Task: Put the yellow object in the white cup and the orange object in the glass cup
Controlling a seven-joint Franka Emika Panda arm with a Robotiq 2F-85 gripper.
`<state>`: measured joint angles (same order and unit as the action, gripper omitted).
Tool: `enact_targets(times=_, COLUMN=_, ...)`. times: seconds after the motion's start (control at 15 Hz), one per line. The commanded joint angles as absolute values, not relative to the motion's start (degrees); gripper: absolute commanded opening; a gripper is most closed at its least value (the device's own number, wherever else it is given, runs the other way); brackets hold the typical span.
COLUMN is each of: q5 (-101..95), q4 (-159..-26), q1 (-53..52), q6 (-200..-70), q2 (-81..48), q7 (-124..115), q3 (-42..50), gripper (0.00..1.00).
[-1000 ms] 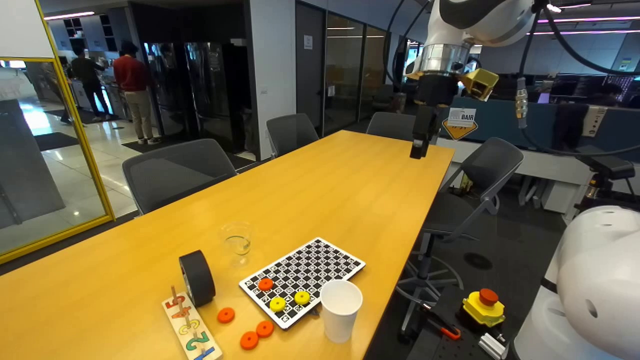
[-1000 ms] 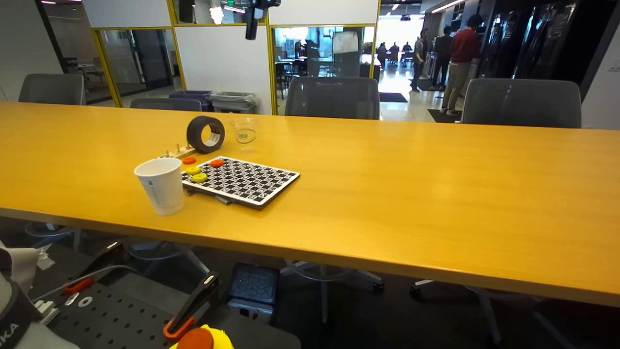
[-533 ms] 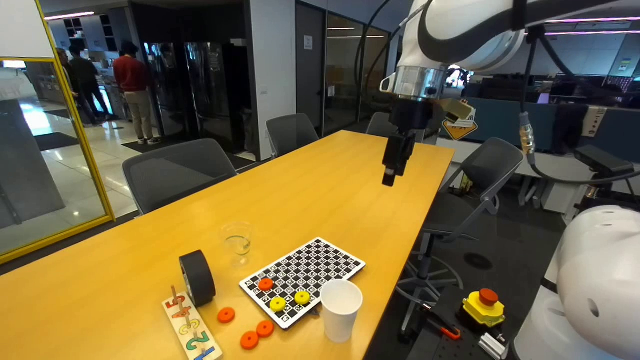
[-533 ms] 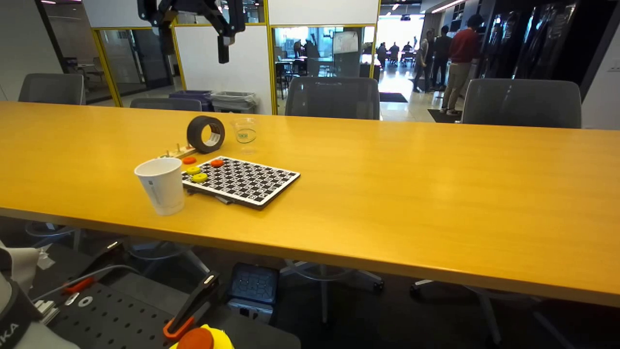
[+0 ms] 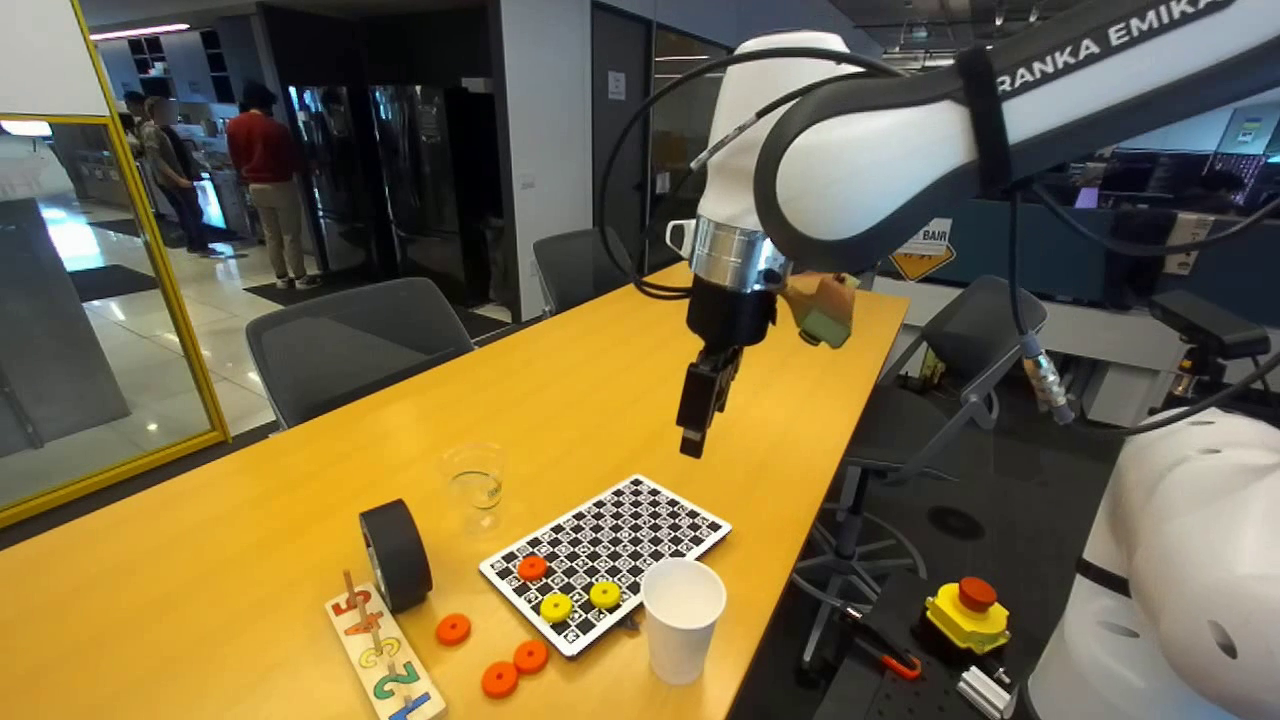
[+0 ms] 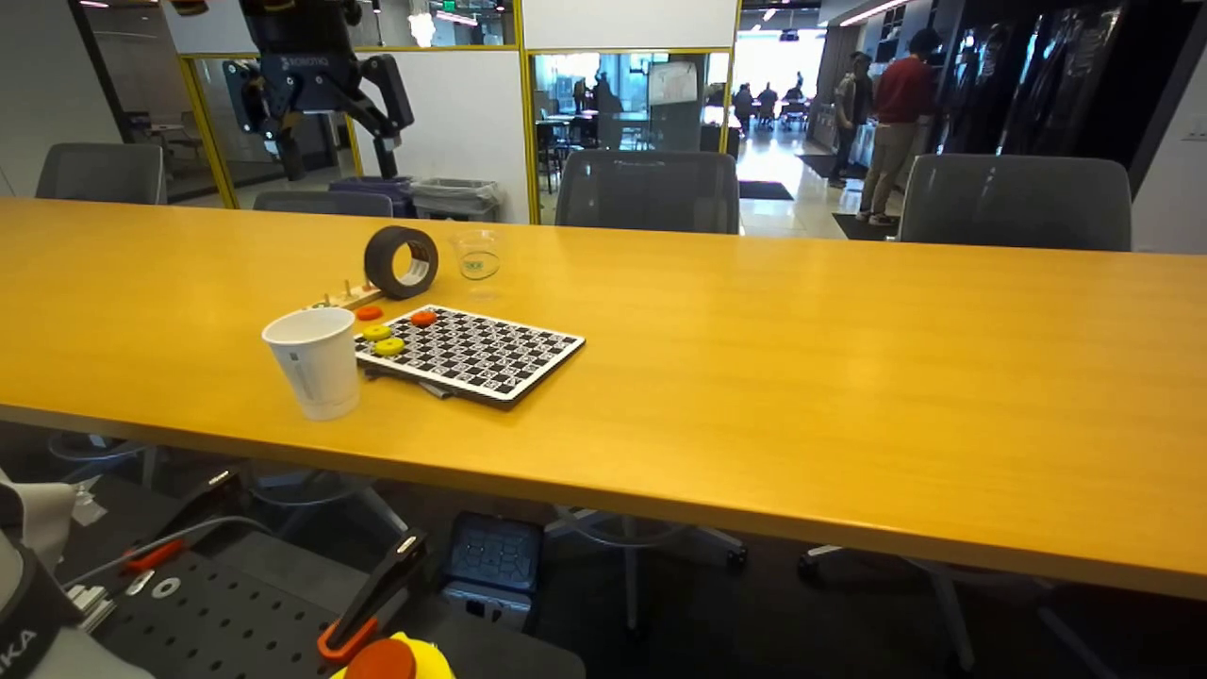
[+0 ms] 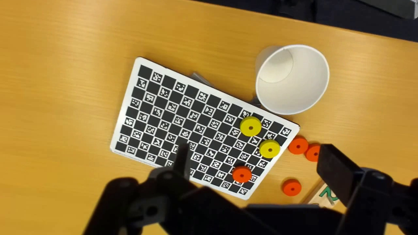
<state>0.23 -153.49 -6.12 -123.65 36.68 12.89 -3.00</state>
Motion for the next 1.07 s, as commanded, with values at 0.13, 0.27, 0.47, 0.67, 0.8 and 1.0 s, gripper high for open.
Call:
enact_targets(times=0.13, q5=-0.9, q4=-151.5, q1=-9.3, q6=-134.1, q2=25.8, q7=11.8, q3=-5.4, gripper=1.00)
enact_targets(times=0.27, q5=-1.9, q4=-151.0, q1=-9.6, q6=-136.3, q2=22.4, q7=12.4, q3=-6.0, gripper=1.00)
enact_targets(times=0.47, q5=-3.3, q4=-149.5, q1=-10.2, q6=-137.8, q2=17.2, q7=13.0, q3=-6.7, gripper=1.00)
enact_targets(times=0.67, q5=-4.0, q4=-147.4, q1=-10.5, q6=-138.4, q2=12.0, q7=13.7, q3=-7.2, gripper=1.00)
enact_targets(times=0.8, q5=-4.1, q4=-145.7, q1=-10.7, q6=-138.7, q2=8.6, q7=14.1, q3=-7.5, gripper=1.00)
enact_targets(times=1.0, q5=-4.3, q4=-143.5, q1=-10.5, q6=-140.0, q2=3.7, q7=14.1, q3=-8.1, gripper=1.00)
